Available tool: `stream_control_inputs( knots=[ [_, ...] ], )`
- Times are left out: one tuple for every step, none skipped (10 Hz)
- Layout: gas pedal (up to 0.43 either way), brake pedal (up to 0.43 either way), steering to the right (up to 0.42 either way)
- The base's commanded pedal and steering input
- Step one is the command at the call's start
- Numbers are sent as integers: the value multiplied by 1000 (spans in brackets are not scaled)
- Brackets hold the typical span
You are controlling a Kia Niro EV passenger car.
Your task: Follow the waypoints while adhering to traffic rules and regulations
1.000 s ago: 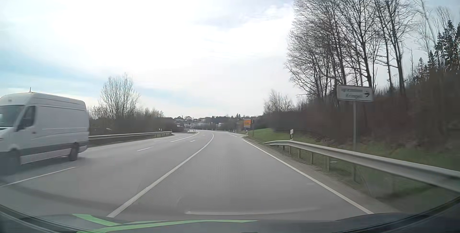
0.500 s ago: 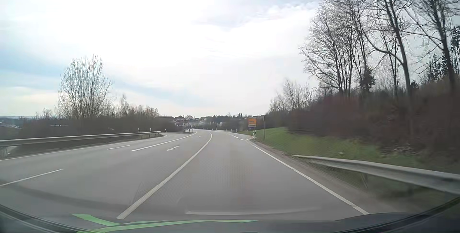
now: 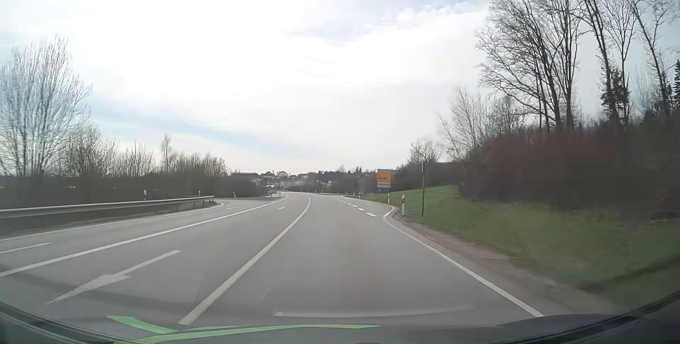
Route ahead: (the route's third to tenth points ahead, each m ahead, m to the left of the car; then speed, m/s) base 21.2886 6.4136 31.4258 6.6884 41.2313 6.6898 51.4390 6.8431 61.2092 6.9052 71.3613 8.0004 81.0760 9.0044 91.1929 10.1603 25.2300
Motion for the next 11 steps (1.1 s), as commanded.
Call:
stream_control_inputs(
  knots=[
    [169,0,-5],
    [169,0,-5],
    [169,0,-5],
    [169,0,-5],
    [169,0,-5],
    [169,0,-5],
    [169,0,-5],
    [169,0,-5],
    [169,0,-5],
    [169,0,-5],
    [169,0,-5]
  ],
)
